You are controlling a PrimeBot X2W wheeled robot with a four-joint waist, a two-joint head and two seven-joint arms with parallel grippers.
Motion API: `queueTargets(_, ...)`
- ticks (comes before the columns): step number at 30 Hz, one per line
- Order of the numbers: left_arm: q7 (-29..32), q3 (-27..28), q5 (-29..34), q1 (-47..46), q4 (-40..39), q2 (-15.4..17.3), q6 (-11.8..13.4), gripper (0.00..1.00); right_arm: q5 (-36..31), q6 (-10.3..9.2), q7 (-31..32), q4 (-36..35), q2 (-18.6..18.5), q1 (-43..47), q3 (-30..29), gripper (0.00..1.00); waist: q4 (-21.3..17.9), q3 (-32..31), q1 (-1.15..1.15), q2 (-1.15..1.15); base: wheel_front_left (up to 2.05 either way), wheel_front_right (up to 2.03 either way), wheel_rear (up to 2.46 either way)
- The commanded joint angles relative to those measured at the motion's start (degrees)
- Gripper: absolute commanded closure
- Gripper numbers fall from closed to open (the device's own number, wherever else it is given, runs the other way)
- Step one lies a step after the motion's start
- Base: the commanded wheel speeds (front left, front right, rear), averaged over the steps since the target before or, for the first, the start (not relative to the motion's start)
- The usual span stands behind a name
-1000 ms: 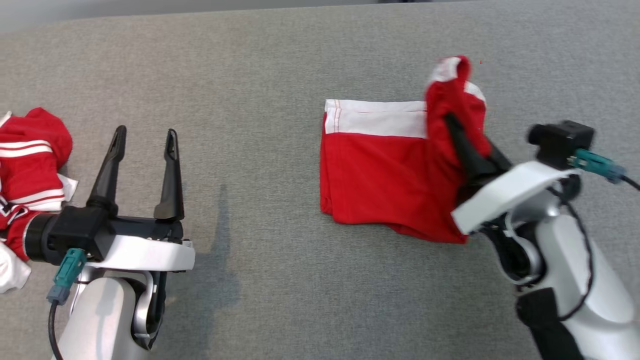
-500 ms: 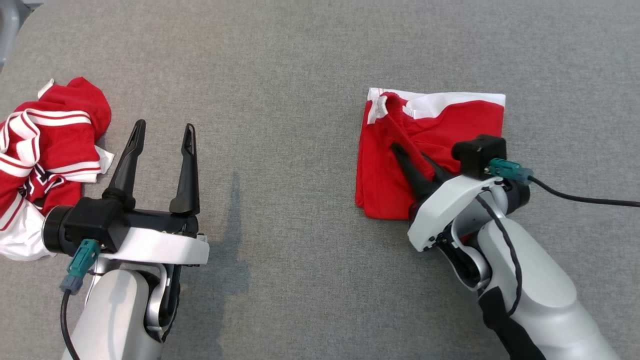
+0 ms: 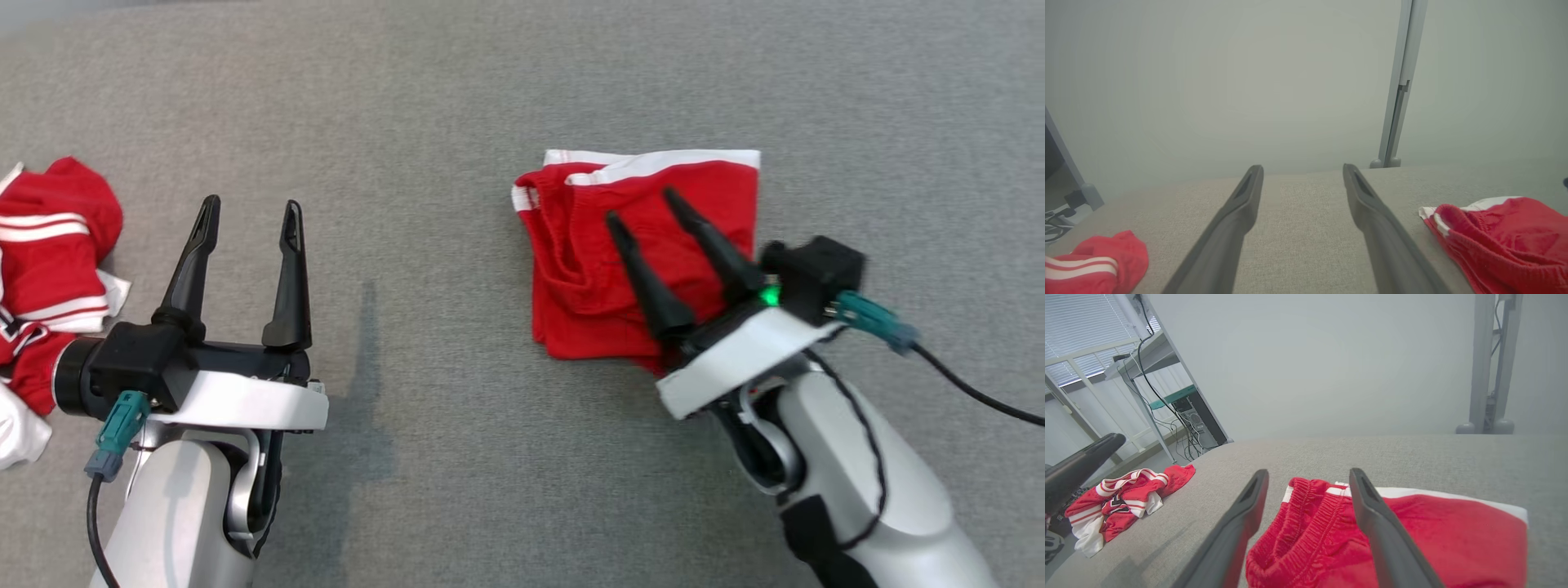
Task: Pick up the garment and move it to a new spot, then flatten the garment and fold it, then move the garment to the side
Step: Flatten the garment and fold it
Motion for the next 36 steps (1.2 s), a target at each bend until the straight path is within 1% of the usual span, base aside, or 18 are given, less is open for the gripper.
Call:
queueTargets(1,-0.19,0.25,0.70,0.49,-0.03,0.37,0.13,0.00,-0.59,-0.02,-0.75,-1.57,-1.09,1.56,-1.71,0.00,-1.09,-0.65,0.00,0.00,0.00,0.00,0.00)
queueTargets(6,-0.19,0.76,0.68,1.19,-0.27,0.91,0.74,0.00,-4.38,-0.01,-1.69,-8.49,-2.71,6.76,-10.43,0.00,-3.12,-1.59,0.00,0.00,0.00,0.00,0.00)
queueTargets(9,-0.14,0.98,0.50,1.81,-0.45,1.34,0.94,0.00,-7.57,-0.01,-1.57,-11.35,-3.48,9.56,-16.03,0.00,-4.04,-2.08,0.00,0.00,0.00,0.00,0.00)
queueTargets(13,0.12,1.18,0.20,2.43,-0.74,1.78,1.15,0.00,-11.29,-0.01,-1.01,-13.82,-4.26,12.89,-22.23,0.00,-4.83,-2.80,0.00,0.00,0.00,0.00,0.00)
queueTargets(17,0.55,1.15,0.00,3.86,-0.98,1.96,1.48,0.00,-13.31,-0.02,-0.14,-15.22,-4.83,16.30,-26.46,0.00,-5.37,-3.87,0.00,0.00,0.00,0.00,0.00)
queueTargets(23,1.06,1.24,-0.64,6.78,-1.53,2.25,1.94,0.00,-14.79,-0.02,1.42,-17.16,-4.53,20.60,-27.99,0.00,-5.64,-6.46,0.00,0.00,0.00,0.00,0.00)
queueTargets(31,2.03,0.27,-1.01,10.71,-1.97,2.26,2.50,0.00,-15.42,-0.01,3.04,-18.26,-4.57,24.33,-27.93,0.00,-4.98,-10.50,0.00,0.00,0.00,0.00,0.00)
queueTargets(36,2.58,-0.40,-1.08,12.65,-2.15,2.42,2.37,0.00,-15.39,-0.01,3.86,-18.68,-4.75,26.37,-27.79,0.00,-4.69,-12.75,0.00,0.00,0.00,0.00,0.00)
